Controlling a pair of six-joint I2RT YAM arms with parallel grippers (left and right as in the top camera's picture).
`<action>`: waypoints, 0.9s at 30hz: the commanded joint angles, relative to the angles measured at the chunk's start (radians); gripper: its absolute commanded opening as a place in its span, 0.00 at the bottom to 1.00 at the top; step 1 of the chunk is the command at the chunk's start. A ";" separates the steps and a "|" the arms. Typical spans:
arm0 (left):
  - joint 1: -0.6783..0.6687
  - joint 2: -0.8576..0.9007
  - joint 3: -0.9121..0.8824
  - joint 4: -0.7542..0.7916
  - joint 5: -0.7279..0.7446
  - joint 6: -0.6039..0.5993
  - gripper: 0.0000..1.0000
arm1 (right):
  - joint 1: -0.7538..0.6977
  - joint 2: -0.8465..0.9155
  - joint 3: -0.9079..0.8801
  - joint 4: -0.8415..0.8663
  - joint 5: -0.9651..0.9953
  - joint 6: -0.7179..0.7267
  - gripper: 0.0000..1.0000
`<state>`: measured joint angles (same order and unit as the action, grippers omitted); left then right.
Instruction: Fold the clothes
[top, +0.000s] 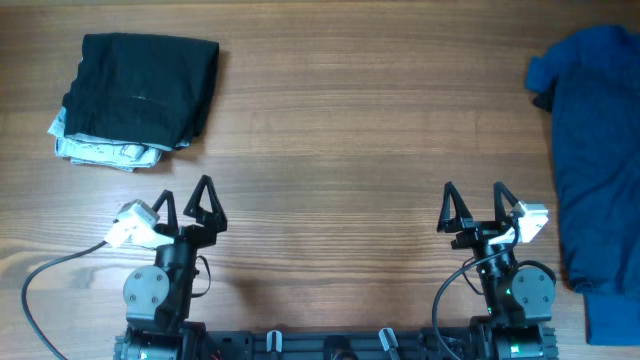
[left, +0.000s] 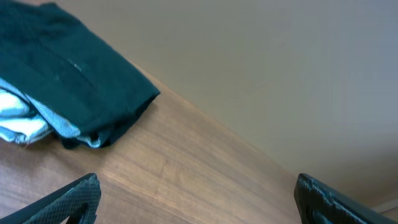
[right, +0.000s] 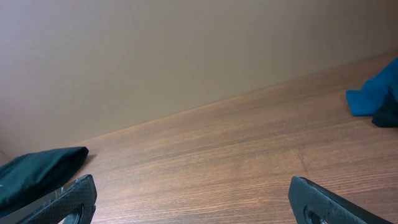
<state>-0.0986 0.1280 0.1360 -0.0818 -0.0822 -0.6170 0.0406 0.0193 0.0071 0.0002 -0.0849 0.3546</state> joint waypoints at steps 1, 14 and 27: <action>0.006 -0.043 -0.009 0.003 -0.017 0.038 1.00 | 0.007 -0.006 -0.002 0.003 0.011 -0.004 1.00; 0.006 -0.116 -0.070 0.004 -0.024 0.038 1.00 | 0.007 -0.006 -0.002 0.003 0.011 -0.004 1.00; 0.061 -0.116 -0.120 0.027 -0.039 0.037 1.00 | 0.007 -0.006 -0.002 0.003 0.011 -0.004 1.00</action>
<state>-0.0673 0.0250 0.0376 -0.0719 -0.1074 -0.6029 0.0406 0.0193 0.0071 -0.0002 -0.0849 0.3542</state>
